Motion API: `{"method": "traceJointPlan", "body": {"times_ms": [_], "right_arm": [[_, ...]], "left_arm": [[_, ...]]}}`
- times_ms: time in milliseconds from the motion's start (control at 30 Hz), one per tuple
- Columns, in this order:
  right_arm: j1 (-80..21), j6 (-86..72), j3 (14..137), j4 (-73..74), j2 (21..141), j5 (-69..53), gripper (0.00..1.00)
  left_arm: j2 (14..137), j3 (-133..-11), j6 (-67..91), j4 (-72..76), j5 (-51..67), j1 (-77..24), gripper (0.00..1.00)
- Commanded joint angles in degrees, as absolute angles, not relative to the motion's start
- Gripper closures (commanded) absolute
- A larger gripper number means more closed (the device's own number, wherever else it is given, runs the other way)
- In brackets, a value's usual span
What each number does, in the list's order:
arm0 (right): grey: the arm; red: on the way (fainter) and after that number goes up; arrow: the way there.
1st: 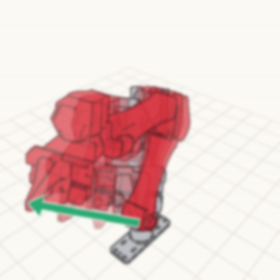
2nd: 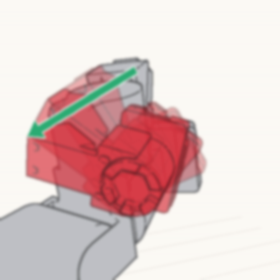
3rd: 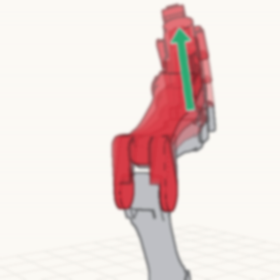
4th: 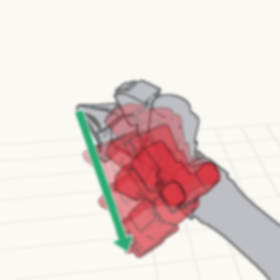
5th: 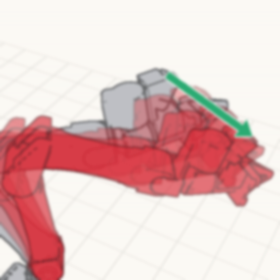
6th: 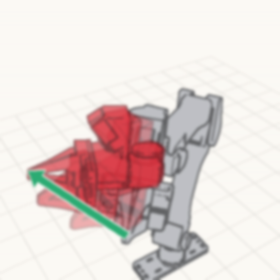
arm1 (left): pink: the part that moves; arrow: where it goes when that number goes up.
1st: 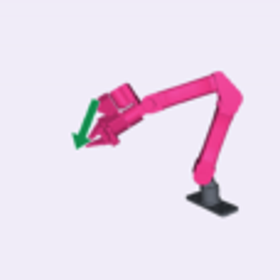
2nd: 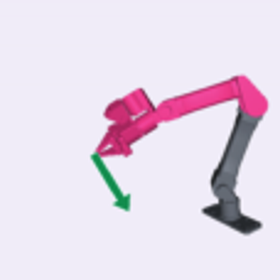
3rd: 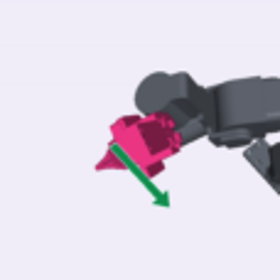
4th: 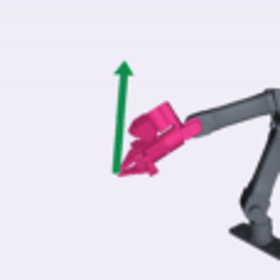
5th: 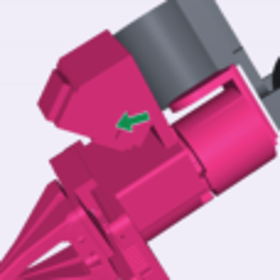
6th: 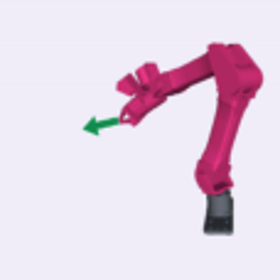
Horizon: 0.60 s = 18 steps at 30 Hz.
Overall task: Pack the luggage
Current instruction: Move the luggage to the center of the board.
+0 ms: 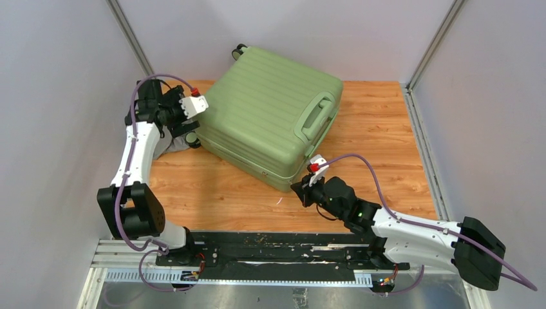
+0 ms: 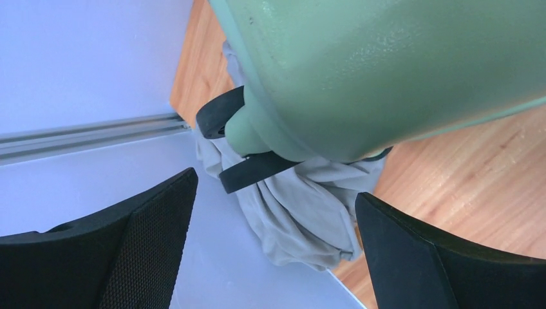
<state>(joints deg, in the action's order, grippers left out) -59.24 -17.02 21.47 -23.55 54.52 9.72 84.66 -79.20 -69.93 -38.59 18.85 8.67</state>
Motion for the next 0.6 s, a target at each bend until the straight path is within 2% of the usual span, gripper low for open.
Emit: {"method": "traceJointPlan", "body": {"times_ms": [0, 267, 367, 500, 567], "right_arm": [[-60.91, -18.45, 22.10, -27.13, 52.76, 7.37, 1.00], [-60.91, -18.76, 22.03, -27.33, 53.26, 7.31, 1.00], [-60.82, -18.78, 22.17, -27.08, 53.52, 7.29, 1.00], [-60.41, -19.36, 21.82, -27.02, 53.51, 7.31, 1.00], [-60.23, -19.60, 21.64, -27.07, 53.52, 7.34, 1.00]], "left_arm": [[84.13, -76.05, -71.16, -25.57, 18.33, 8.96, 0.03], [88.90, -78.36, -71.98, -23.49, 21.43, 8.88, 0.00], [90.29, -79.64, -73.47, -27.85, 25.27, 8.41, 0.03], [91.47, -79.71, -78.77, -34.43, 26.71, 6.36, 0.14], [91.89, -80.42, -80.01, -37.74, 27.04, 4.93, 0.27]]}}
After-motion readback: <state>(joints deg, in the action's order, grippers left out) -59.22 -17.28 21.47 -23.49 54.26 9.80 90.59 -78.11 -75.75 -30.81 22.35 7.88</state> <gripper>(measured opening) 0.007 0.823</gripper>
